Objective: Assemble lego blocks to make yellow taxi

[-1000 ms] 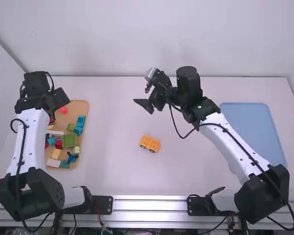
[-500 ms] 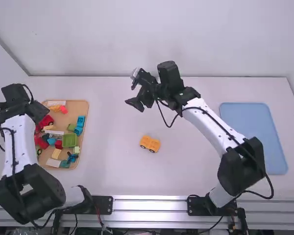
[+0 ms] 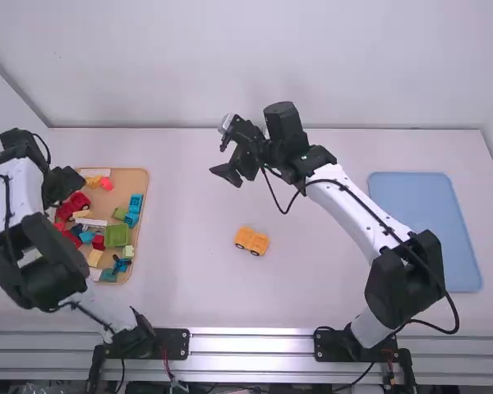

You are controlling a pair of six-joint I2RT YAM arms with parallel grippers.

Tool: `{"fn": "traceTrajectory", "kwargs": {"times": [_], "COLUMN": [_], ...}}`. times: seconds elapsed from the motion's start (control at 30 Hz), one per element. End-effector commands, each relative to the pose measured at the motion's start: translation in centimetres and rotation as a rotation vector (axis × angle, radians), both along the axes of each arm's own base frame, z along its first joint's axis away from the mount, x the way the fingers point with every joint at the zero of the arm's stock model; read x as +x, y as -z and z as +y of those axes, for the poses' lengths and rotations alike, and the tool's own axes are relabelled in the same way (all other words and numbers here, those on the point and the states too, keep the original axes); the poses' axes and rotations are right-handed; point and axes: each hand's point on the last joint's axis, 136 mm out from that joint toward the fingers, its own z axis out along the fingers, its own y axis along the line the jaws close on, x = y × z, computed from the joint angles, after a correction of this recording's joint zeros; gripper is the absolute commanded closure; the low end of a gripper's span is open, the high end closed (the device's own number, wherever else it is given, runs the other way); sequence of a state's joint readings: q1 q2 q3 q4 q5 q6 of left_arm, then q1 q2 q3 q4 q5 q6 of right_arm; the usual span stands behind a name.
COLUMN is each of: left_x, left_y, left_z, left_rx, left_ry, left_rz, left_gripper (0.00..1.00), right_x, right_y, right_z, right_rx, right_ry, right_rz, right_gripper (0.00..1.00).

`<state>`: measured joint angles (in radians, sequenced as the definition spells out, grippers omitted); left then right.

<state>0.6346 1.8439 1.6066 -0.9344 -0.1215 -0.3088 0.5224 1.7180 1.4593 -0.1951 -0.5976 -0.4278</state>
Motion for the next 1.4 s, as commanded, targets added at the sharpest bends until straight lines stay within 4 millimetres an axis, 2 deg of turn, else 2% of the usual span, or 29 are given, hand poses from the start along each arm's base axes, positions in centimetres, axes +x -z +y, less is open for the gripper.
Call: {"fn": "traceTrajectory", "kwargs": {"times": [0.0, 0.2, 0.33, 0.37, 0.47, 0.53, 0.6, 0.77, 1.0, 1.3, 1.37], "left_x": [1.6, 3.5, 3.9, 3.6, 3.6, 3.6, 3.5, 3.1, 3.0, 2.6, 2.4], "left_y": [0.7, 4.7, 7.2, 8.1, 9.0, 9.3, 9.5, 9.9, 10.8, 11.7, 11.7], "left_z": [0.8, 1.1, 1.3, 1.2, 1.1, 1.3, 1.1, 0.6, 0.9, 0.4, 0.4], "left_rx": [-0.027, -0.137, -0.175, -0.186, -0.197, -0.201, -0.209, -0.232, -0.219, -0.230, -0.229], "left_ry": [0.016, 0.024, -0.026, -0.058, -0.143, -0.219, -0.295, -0.405, -0.407, -0.407, -0.408], "left_rz": [0.020, 0.103, 0.129, 0.143, 0.131, 0.114, 0.105, 0.103, 0.096, 0.111, 0.117], "left_gripper": [0.01, 0.00, 0.15, 0.26, 0.42, 0.46, 0.46, 0.38, 0.54, 0.53, 0.57], "right_x": [0.3, 0.6, 0.7, 0.7, 0.9, 1.1, 1.1, 1.1, 1.1, 1.5, 1.7], "right_y": [-1.6, -1.7, -1.6, -1.6, -1.5, -1.5, -1.5, -1.5, -1.5, -1.3, -1.3], "right_z": [0.0, -0.3, -0.4, -0.4, -0.5, -0.6, -0.6, -0.6, -0.6, -1.2, -1.5], "right_rx": [0.019, 0.019, 0.017, 0.017, 0.009, 0.003, 0.004, 0.003, 0.003, -0.006, -0.006], "right_ry": [0.000, 0.008, 0.012, 0.012, 0.026, 0.037, 0.038, 0.037, 0.038, 0.044, 0.053], "right_rz": [-0.034, -0.035, -0.035, -0.036, -0.040, -0.043, -0.043, -0.042, -0.043, -0.048, -0.047], "right_gripper": [0.02, 0.01, 0.01, 0.01, 0.01, 0.01, 0.01, 0.01, 0.01, 0.01, 0.01]}}
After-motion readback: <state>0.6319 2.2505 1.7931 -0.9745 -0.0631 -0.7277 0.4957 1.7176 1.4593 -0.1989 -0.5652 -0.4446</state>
